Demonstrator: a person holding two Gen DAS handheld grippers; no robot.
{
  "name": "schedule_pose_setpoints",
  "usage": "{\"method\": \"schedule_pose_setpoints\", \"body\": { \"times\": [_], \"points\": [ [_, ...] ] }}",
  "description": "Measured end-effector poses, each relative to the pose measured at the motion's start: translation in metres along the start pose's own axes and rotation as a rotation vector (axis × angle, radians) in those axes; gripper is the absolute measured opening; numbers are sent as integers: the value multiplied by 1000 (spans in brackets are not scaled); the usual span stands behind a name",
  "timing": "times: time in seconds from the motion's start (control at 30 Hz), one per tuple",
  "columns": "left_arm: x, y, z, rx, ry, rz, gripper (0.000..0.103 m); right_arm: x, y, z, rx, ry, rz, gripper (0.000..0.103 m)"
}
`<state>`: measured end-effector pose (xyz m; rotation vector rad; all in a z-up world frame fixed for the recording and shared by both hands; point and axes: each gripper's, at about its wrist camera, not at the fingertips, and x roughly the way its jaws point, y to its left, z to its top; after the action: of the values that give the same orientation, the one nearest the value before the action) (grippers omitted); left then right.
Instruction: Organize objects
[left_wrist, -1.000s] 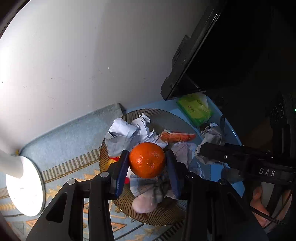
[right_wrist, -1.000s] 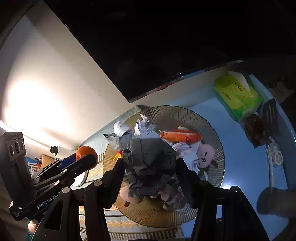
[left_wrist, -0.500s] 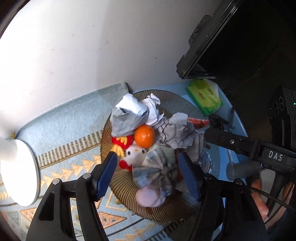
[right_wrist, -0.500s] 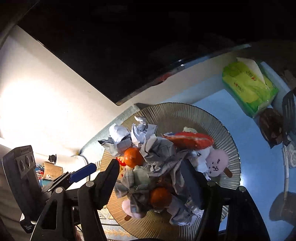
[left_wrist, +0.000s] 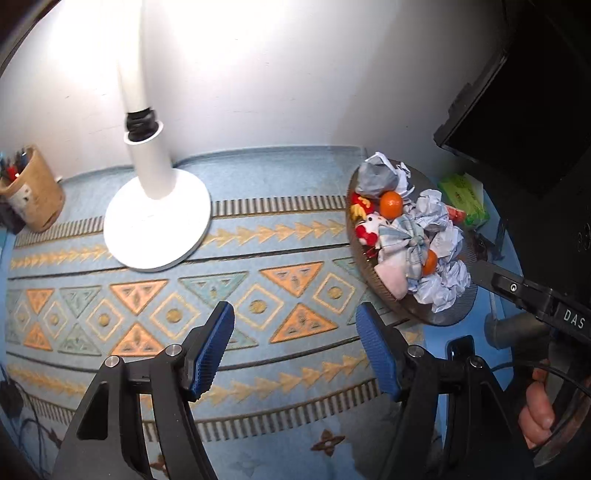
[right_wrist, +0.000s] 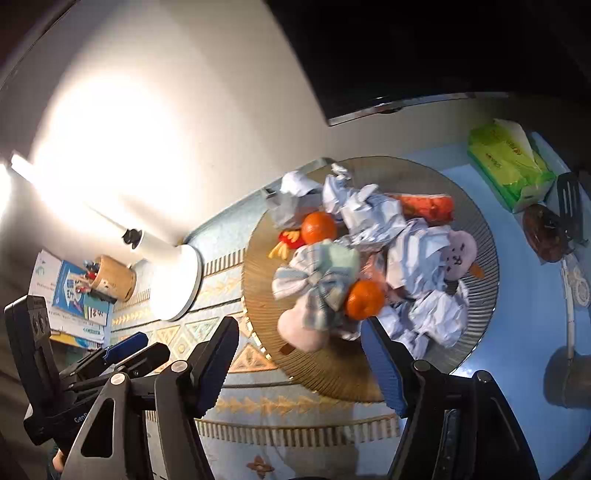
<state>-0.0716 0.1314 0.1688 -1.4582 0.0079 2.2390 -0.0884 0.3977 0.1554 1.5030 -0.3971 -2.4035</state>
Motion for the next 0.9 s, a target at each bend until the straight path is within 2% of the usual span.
{"method": "schedule_pose_setpoints", "body": {
  "times": [0.23, 0.43, 0.57, 0.67, 0.8, 0.9],
  "points": [
    [-35, 62, -45, -40, -29, 26, 67, 2, 82, -44, -136, -8, -33, 67],
    [-37, 106, -78, -8, -27, 108, 67, 40, 130, -83, -211, 47, -63, 67],
    [-17, 136, -91, -31, 21, 133, 67, 74, 132, -103, -199, 78, -46, 67],
    [1, 149, -97, -45, 42, 148, 67, 106, 123, -114, -178, 139, -103, 67],
    [25, 154, -104, -41, 62, 178, 67, 148, 115, -125, -223, 200, -182, 67],
    [37, 156, -112, -50, 71, 211, 67, 163, 109, -132, -222, 192, -201, 67]
  ]
}}
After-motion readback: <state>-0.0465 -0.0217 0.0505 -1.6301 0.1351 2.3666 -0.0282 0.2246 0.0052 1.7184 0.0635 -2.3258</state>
